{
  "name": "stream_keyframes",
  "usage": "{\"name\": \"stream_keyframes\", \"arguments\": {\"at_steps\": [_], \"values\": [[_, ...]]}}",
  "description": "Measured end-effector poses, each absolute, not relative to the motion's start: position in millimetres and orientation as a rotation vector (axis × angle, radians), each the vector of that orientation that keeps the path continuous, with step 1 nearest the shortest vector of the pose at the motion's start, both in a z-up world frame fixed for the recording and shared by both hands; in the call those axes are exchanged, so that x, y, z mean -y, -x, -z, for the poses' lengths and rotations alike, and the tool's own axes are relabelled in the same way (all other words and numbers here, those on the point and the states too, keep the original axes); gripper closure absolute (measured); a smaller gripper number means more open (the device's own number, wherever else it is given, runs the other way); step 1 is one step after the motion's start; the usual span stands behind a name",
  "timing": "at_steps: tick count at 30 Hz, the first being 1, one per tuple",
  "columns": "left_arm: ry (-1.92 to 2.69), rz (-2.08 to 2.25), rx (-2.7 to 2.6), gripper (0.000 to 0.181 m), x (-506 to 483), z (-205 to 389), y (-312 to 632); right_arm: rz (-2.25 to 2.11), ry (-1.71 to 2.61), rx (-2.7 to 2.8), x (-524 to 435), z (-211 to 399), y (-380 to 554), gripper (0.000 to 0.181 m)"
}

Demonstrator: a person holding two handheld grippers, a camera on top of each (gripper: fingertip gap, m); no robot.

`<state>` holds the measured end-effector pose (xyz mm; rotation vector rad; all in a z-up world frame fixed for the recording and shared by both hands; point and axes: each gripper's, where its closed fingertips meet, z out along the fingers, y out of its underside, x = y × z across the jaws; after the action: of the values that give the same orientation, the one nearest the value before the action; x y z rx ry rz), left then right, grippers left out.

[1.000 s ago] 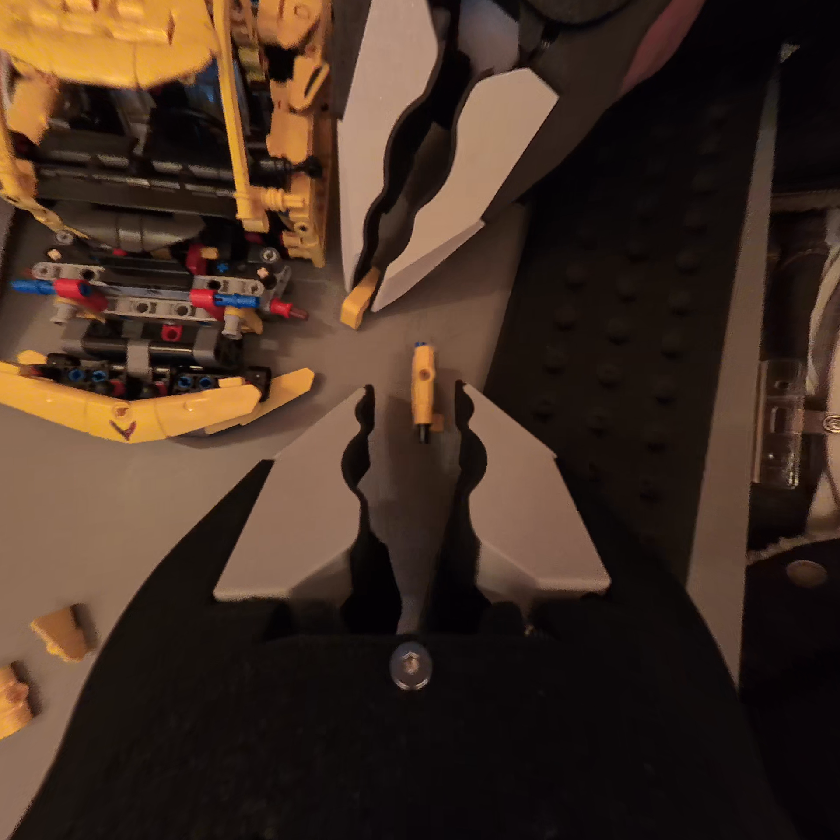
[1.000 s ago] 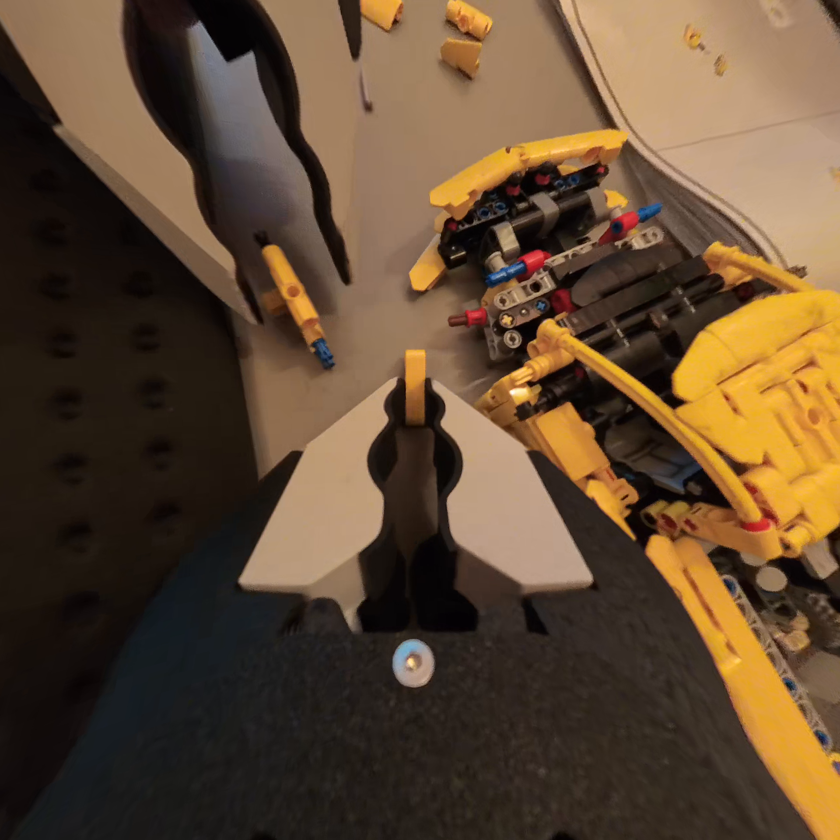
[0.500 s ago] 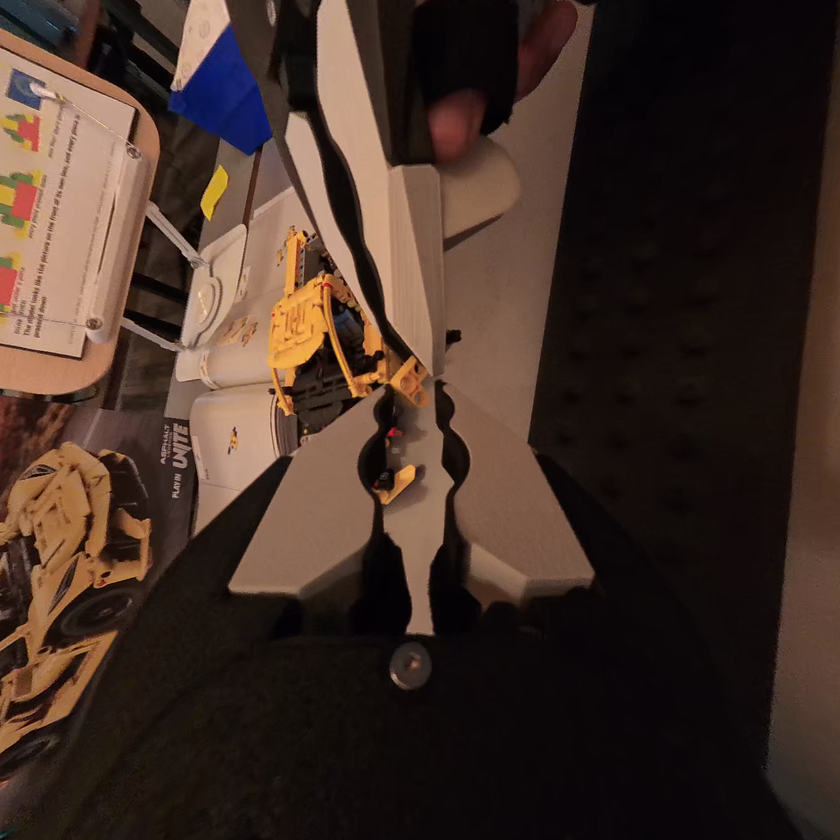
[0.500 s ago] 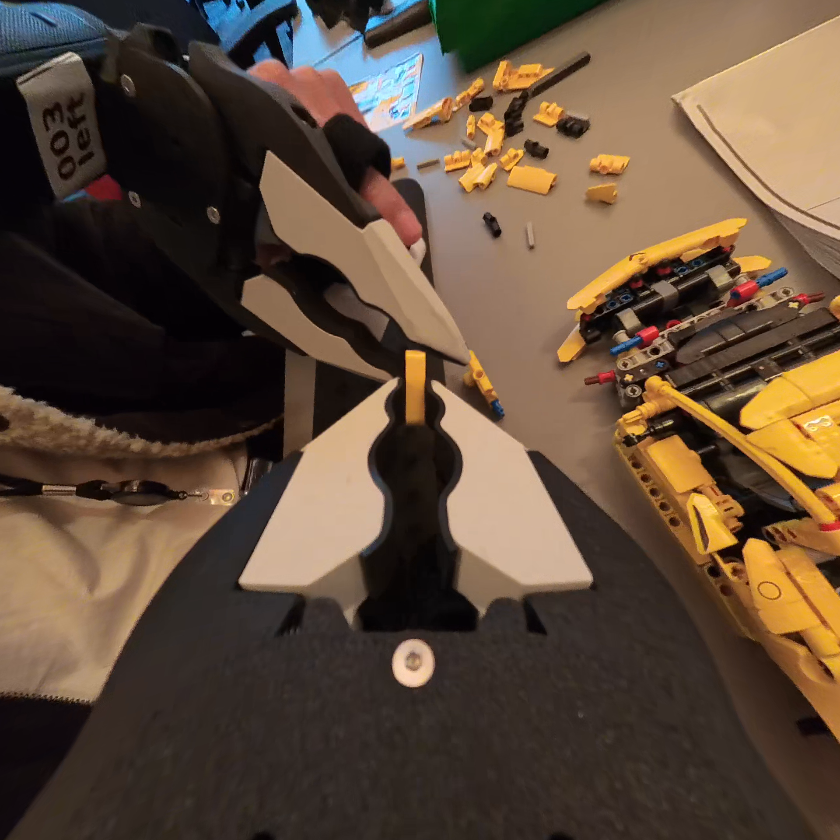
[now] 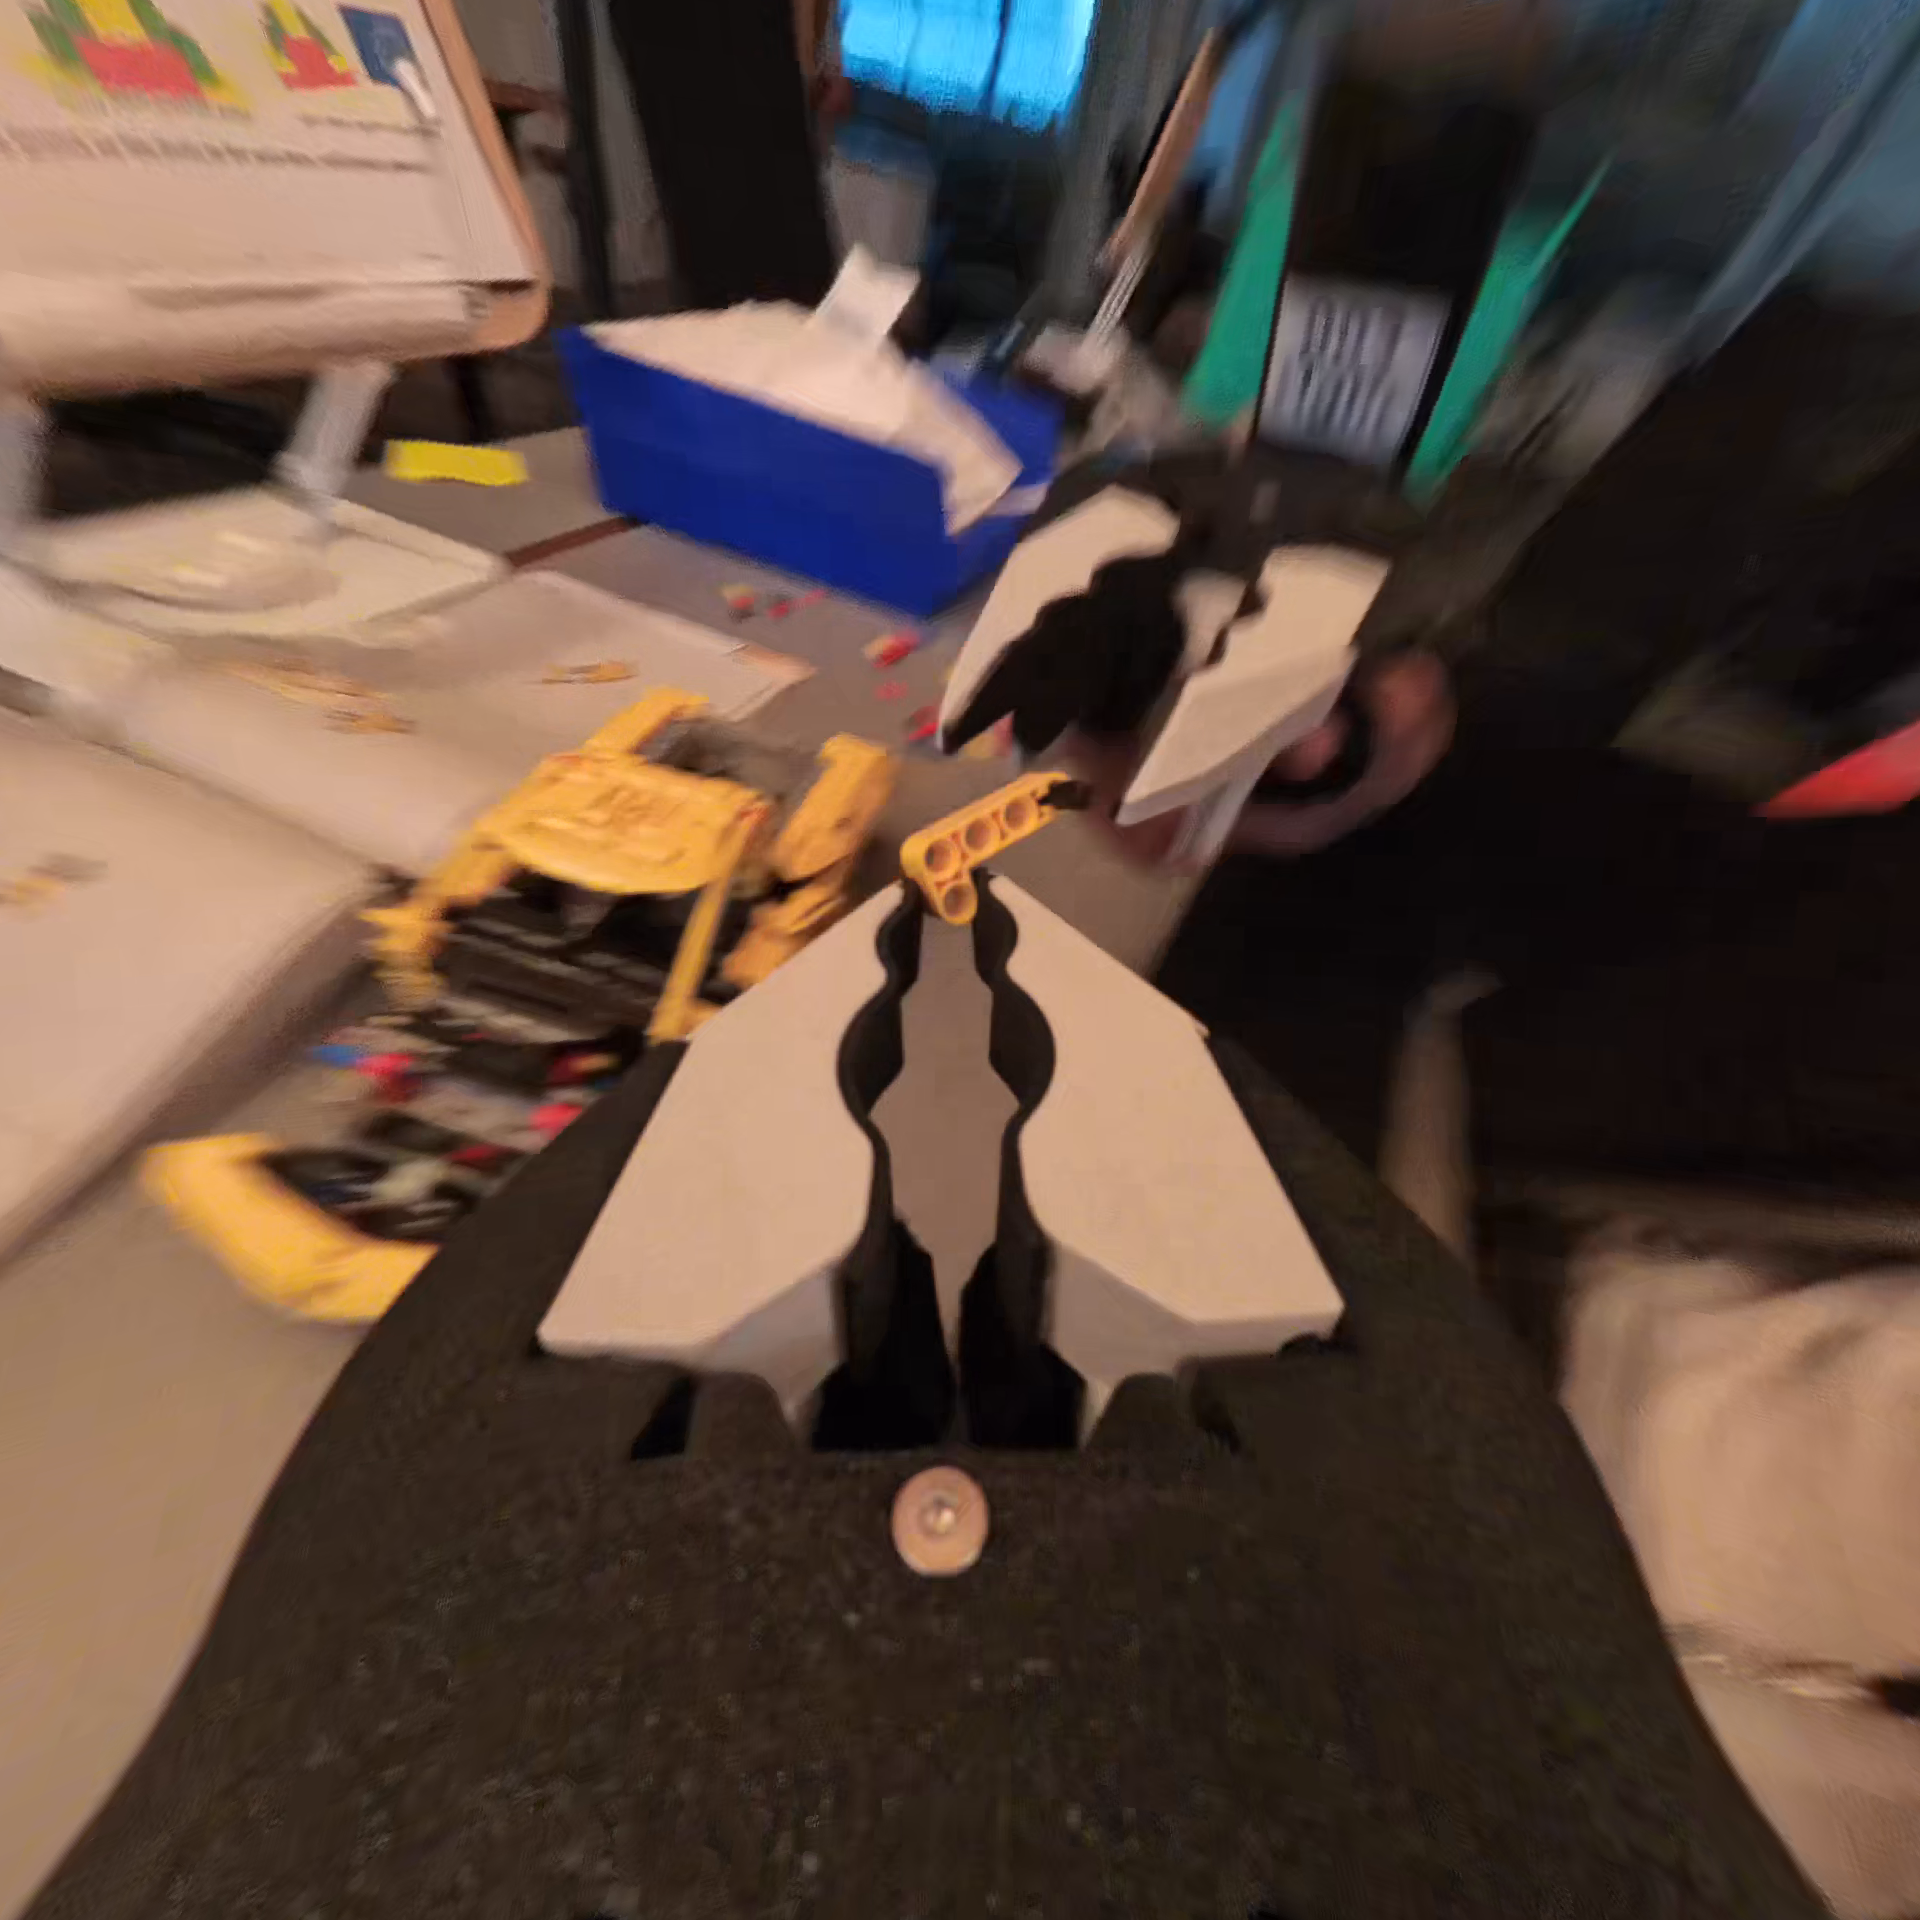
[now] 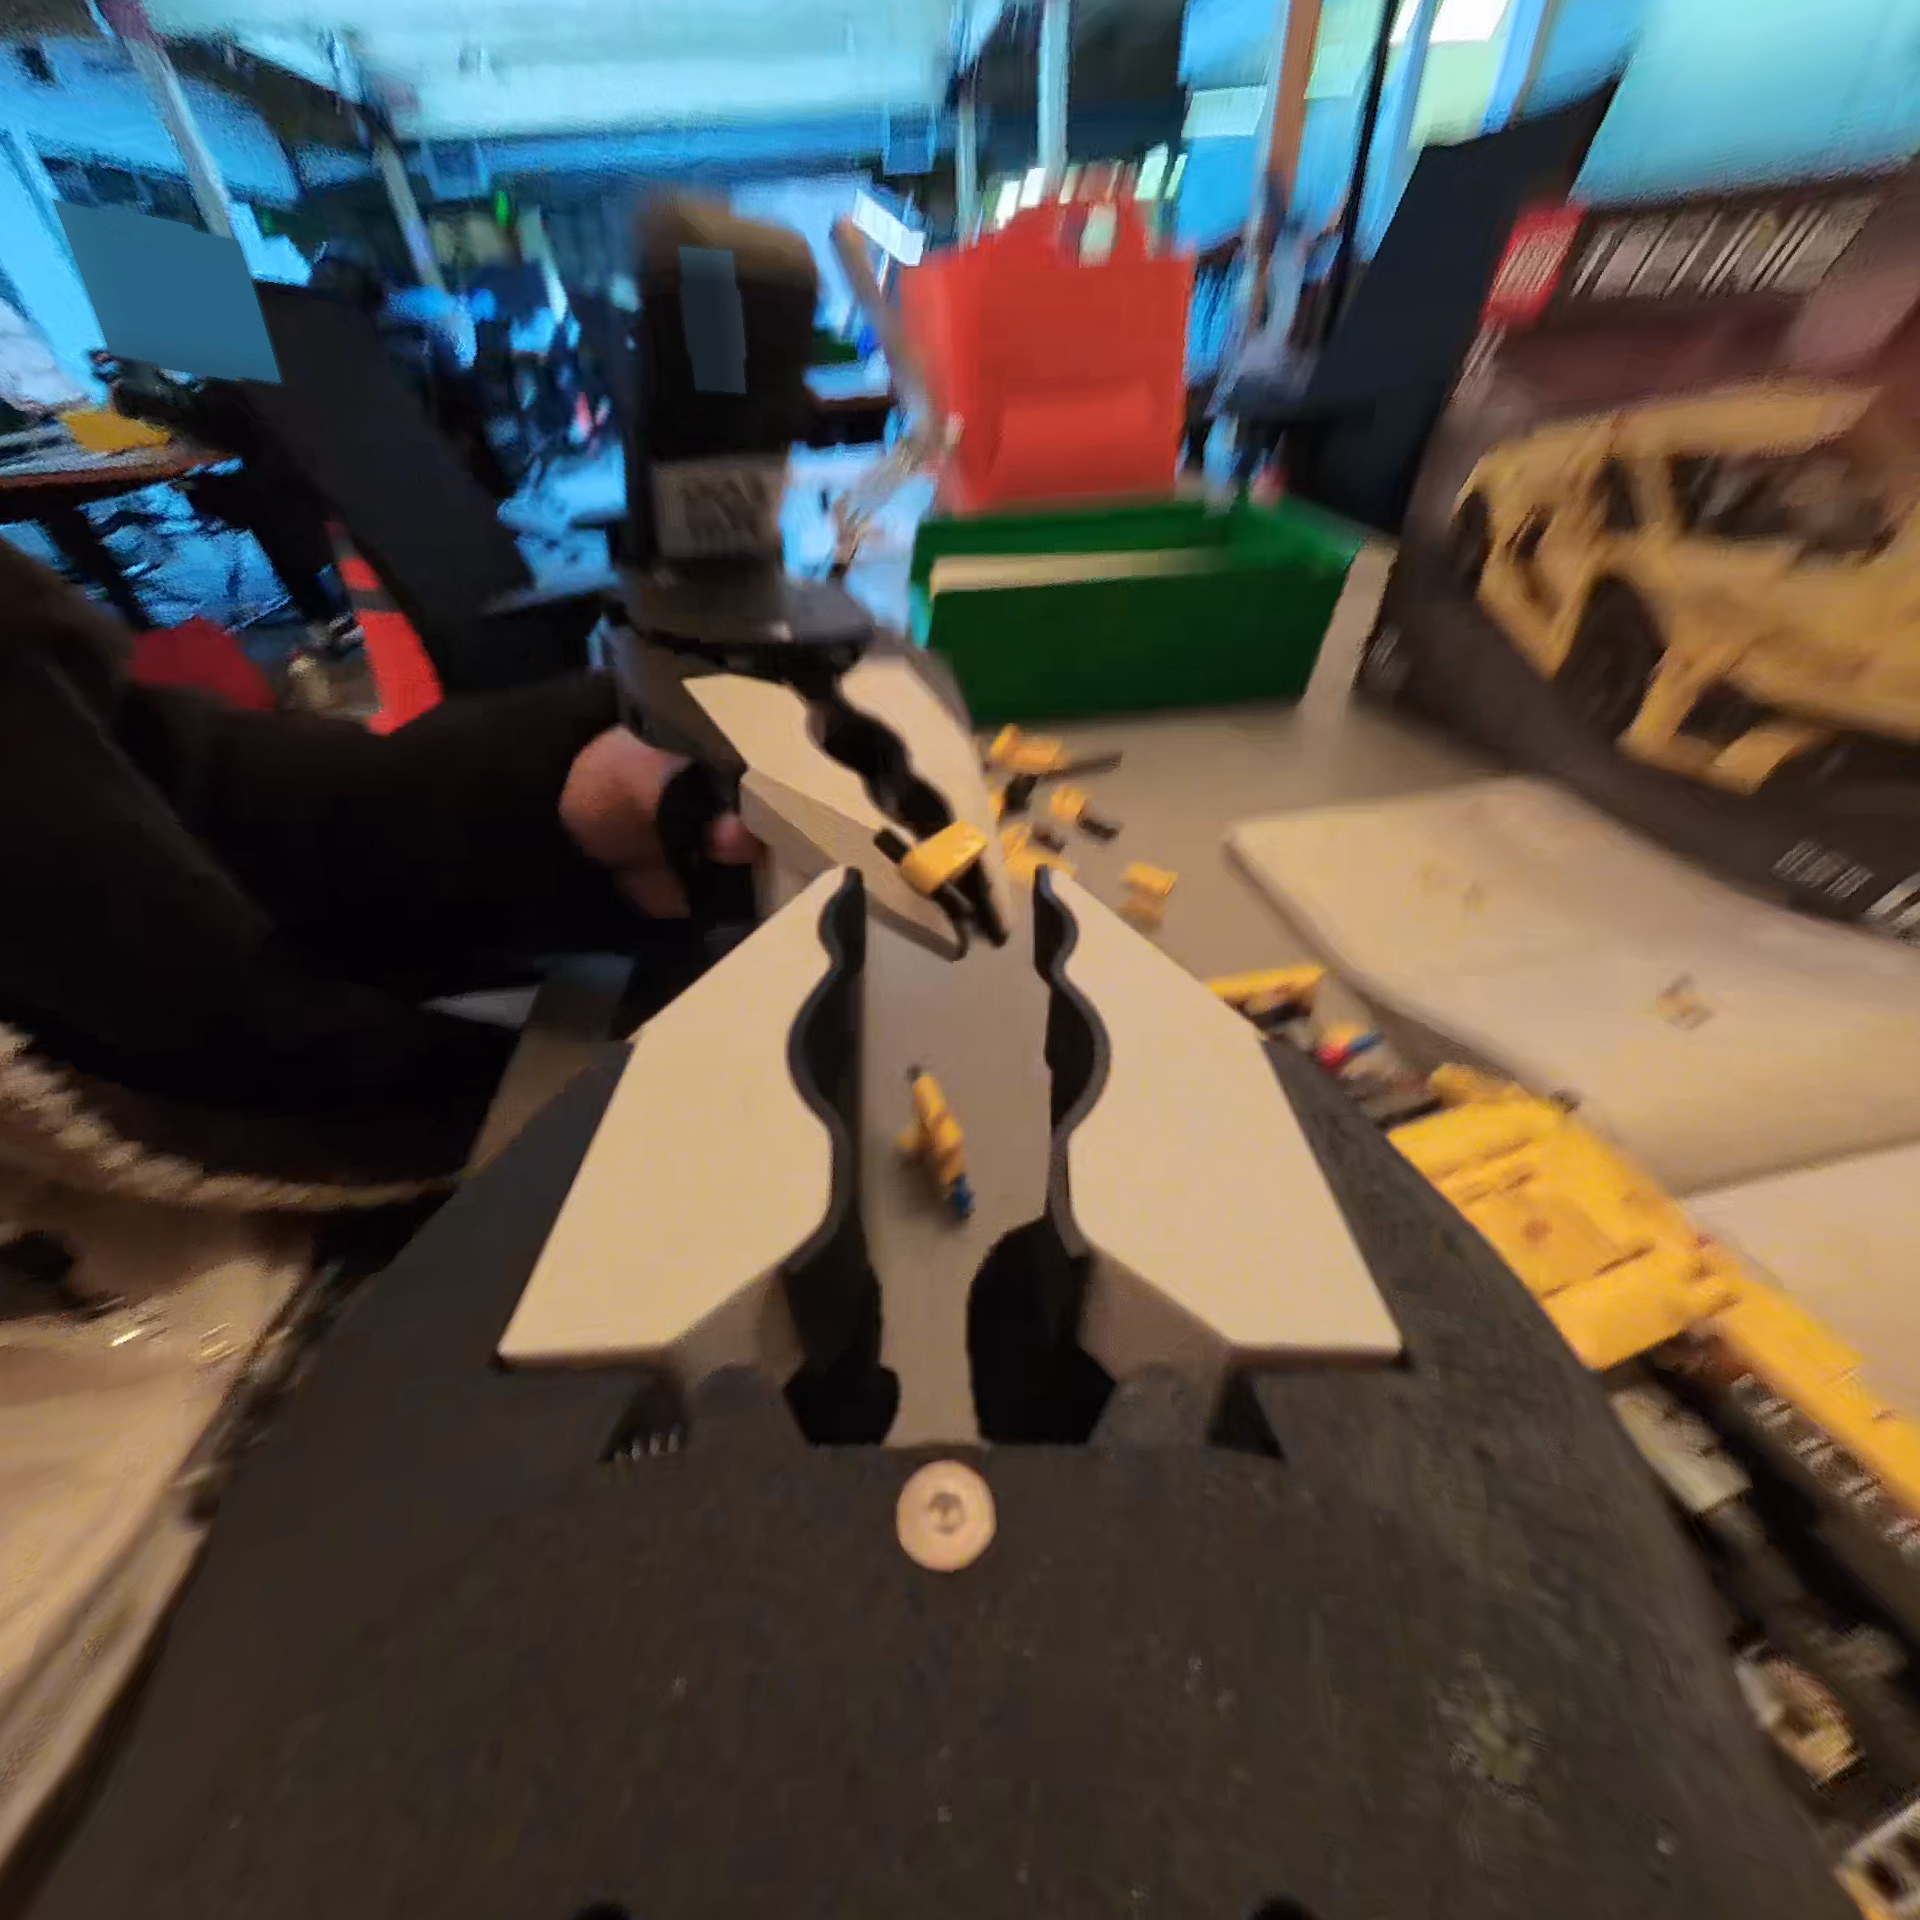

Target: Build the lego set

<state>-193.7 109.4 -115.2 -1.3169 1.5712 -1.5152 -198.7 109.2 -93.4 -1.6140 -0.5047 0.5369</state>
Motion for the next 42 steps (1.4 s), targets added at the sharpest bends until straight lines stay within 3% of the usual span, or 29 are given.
{"name": "stream_keyframes", "arguments": {"at_steps": [3, 10, 16, 27, 33, 35, 39, 42], "values": [[1.403, 2.079, -1.31, 0.172, -105.2, 88.0, 199.5, -0.4, 1.444, 0.512, -109.6, 73.3, 200.2, 0.149], [1.415, 2.558, -1.141, 0.173, -88.4, 77.3, 206.0, -0.396, 1.368, 0.547, -113.3, 66.8, 218.7, 0.158], [1.429, 2.794, -1.146, 0.173, -71.1, 75.9, 211.2, -0.478, 1.332, 0.598, -102.2, 63.9, 224.0, 0.175], [1.497, 2.924, -1.082, 0.173, -67.4, 78.3, 210.9, -0.481, 1.338, 0.597, -99.3, 65.5, 222.9, 0.175], [1.468, 2.624, -1.298, 0.169, -70.6, 93.4, 209.0, -0.554, 1.444, 0.534, -105.3, 77.2, 213.9, 0.175], [1.455, 2.299, -1.486, 0.152, -88.4, 107.4, 210.4, -0.564, 1.504, 0.481, -107.1, 83.1, 201.8, 0.175], [1.276, 1.397, -1.706, 0.152, -163.6, 143.4, 222.1, -0.776, 1.858, 0.365, -107.9, 145.1, 189.2, 0.175], [1.209, 1.25, -2.015, 0.146, -150.6, 183.8, 241.7, -0.909, 1.993, 0.311, -109.2, 181.2, 198.4, 0.175]]}}
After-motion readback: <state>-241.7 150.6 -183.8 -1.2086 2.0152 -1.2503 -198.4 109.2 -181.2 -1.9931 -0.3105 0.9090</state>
